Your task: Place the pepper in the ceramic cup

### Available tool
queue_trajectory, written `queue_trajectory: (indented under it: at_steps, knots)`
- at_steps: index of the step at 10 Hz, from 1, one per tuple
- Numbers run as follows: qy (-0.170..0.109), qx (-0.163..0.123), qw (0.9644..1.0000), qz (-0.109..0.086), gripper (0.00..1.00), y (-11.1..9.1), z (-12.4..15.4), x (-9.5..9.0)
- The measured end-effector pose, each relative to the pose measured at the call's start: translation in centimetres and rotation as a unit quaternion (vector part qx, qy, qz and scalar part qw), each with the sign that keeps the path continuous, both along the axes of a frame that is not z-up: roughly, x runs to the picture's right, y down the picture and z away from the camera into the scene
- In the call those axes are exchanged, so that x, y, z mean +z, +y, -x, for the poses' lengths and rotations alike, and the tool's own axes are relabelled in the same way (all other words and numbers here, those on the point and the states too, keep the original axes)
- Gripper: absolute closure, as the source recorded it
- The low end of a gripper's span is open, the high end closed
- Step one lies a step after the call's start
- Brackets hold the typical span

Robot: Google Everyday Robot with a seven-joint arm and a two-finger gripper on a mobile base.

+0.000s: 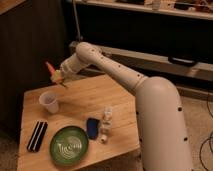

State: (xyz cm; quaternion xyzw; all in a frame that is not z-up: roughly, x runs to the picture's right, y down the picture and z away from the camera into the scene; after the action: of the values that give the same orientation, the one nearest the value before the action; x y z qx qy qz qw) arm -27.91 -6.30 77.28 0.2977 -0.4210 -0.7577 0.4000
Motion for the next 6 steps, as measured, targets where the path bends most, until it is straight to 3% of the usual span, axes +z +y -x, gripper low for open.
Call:
queue_trajectory:
  at_steps: [2,6]
  knots:
    - [-0.035,-0.017,0.9992,-0.012,0.88,0.7,2.2,-0.3]
    - [-0.080,-0.018,0.9966,-0.003,0.88,1.6,4.3,-0.3]
